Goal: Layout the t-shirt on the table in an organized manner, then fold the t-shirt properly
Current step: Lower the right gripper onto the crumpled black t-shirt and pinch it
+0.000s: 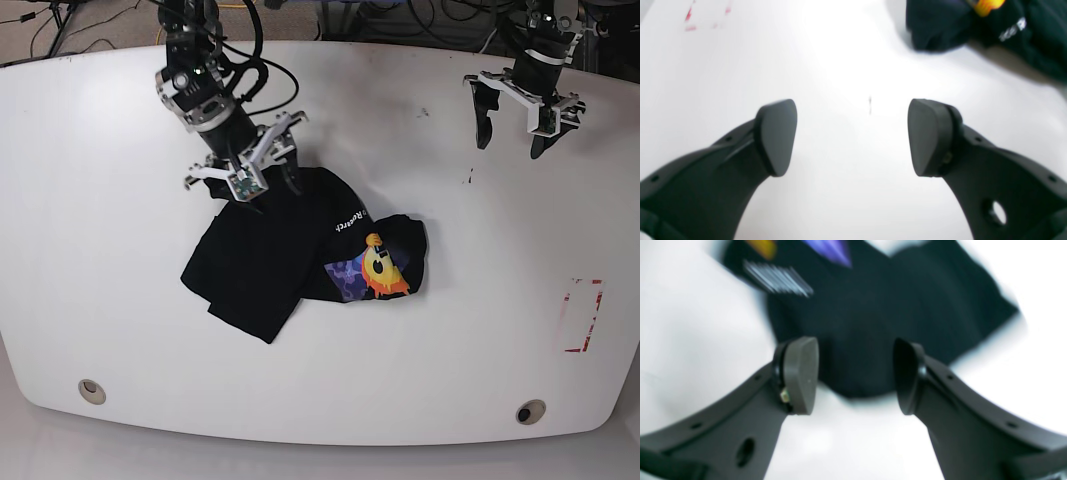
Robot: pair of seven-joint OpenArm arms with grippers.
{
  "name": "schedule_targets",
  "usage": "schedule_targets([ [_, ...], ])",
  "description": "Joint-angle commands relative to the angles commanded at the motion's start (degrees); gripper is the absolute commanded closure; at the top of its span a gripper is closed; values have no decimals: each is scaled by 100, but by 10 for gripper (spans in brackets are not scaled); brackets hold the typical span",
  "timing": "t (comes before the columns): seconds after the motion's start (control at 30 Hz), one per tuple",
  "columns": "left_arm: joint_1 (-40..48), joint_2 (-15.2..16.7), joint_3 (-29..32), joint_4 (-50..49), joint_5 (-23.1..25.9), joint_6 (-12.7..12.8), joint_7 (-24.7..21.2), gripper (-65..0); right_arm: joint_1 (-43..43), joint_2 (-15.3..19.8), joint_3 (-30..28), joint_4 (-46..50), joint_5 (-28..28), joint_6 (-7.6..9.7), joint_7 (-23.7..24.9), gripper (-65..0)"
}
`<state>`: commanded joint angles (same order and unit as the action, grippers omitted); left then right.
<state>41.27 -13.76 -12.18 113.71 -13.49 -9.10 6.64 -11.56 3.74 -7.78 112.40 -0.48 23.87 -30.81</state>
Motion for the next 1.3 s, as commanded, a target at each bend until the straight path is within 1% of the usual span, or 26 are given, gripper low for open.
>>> schedule_targets([
  [0.13,-18,0,-79,0,18,0,0,-486,580,-26,-396,-334,0,-9,-185,-347],
  [0.17,-18,0,-141,0,9,0,0,-486,818,-26,-571,-519,0,-9,-237,-347],
  [0.3,-18,18,-220,0,18,0,0,-486,1354,-62,-914,-1002,35,-9,-246,-347],
  [0.5,-26,18,-343,0,18,0,0,-486,1978,-360,-1231,-1864,35,-9,-246,-347],
  [0.63,-26,18,-369,0,18,0,0,-486,2418,-651,-1380,-2602,35,-9,-229,-347],
  [0.7,-26,18,-369,0,18,0,0,-486,2558,-747,-1415,-2866,35,-9,-158,-347],
  [0.83,-26,18,-369,0,18,0,0,-486,2831,-914,-1424,-3525,0,-26,229,-347],
  [1.03,-18,18,-369,0,9,0,0,-485,3253,-958,-1424,-4545,-9,-53,721,-347],
  [1.17,-18,18,-369,0,9,0,0,-485,3332,-958,-1424,-4747,-9,-44,826,-346],
  [1.2,-18,18,-369,0,9,0,0,-485,3314,-958,-1433,-4651,-9,-18,791,-346],
  [1.27,-18,18,-369,0,9,0,0,-485,3270,-958,-1521,-4352,0,-18,686,-346],
  [1.3,-18,18,-369,0,9,0,0,-485,3156,-958,-1662,-4097,0,-18,563,-346],
])
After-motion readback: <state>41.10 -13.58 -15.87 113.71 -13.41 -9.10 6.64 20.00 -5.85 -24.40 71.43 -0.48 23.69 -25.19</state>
